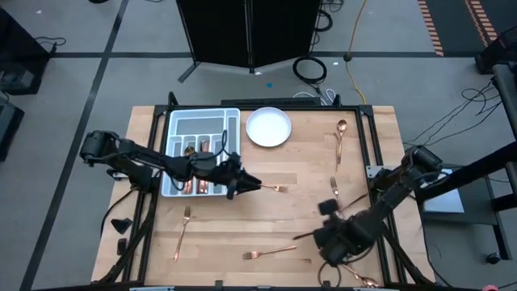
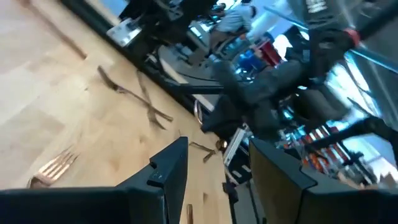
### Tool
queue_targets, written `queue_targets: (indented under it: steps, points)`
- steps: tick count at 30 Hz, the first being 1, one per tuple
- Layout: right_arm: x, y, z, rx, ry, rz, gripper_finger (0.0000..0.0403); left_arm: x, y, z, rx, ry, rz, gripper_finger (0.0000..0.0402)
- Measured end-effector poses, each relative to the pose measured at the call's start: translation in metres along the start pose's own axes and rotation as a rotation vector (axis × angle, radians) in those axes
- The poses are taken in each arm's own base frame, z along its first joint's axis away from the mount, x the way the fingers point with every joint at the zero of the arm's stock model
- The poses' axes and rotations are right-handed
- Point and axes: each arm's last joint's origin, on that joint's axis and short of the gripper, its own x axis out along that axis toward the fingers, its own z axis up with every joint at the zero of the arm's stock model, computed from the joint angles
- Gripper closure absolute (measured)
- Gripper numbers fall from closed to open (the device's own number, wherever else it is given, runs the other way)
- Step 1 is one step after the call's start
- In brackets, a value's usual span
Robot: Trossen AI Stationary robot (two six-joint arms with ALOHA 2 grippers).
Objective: Sort silverware
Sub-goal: Put the spoon on the silverware tray
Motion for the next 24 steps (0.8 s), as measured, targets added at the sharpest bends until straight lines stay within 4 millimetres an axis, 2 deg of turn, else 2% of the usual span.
queue_targets:
  steps: [4, 9, 15, 19, 24]
  points:
    - [-0.011, -0.022, 0.032, -0.2, -0.187, -0.087, 0.0403, 0.012, -0.005, 0.009, -0.087, 0.042, 0.051, 0.0237]
    - [-0.012, -0.052, 0.057, -0.393, -0.288, -0.138, 0.0403, 0.031, -0.007, 0.008, -0.212, 0.121, 0.015, 0.0237]
    - [-0.007, -0.085, 0.07, -0.498, -0.305, -0.202, 0.0403, 0.049, 0.005, -0.004, -0.339, 0.206, 0.059, 0.0237]
    - [-0.003, -0.104, 0.073, -0.492, -0.288, -0.221, 0.0403, 0.054, 0.013, -0.01, -0.411, 0.219, 0.091, 0.0237]
    - [0.0, -0.121, 0.074, -0.484, -0.267, -0.235, 0.0403, 0.054, 0.013, -0.01, -0.417, 0.213, 0.1, 0.0237]
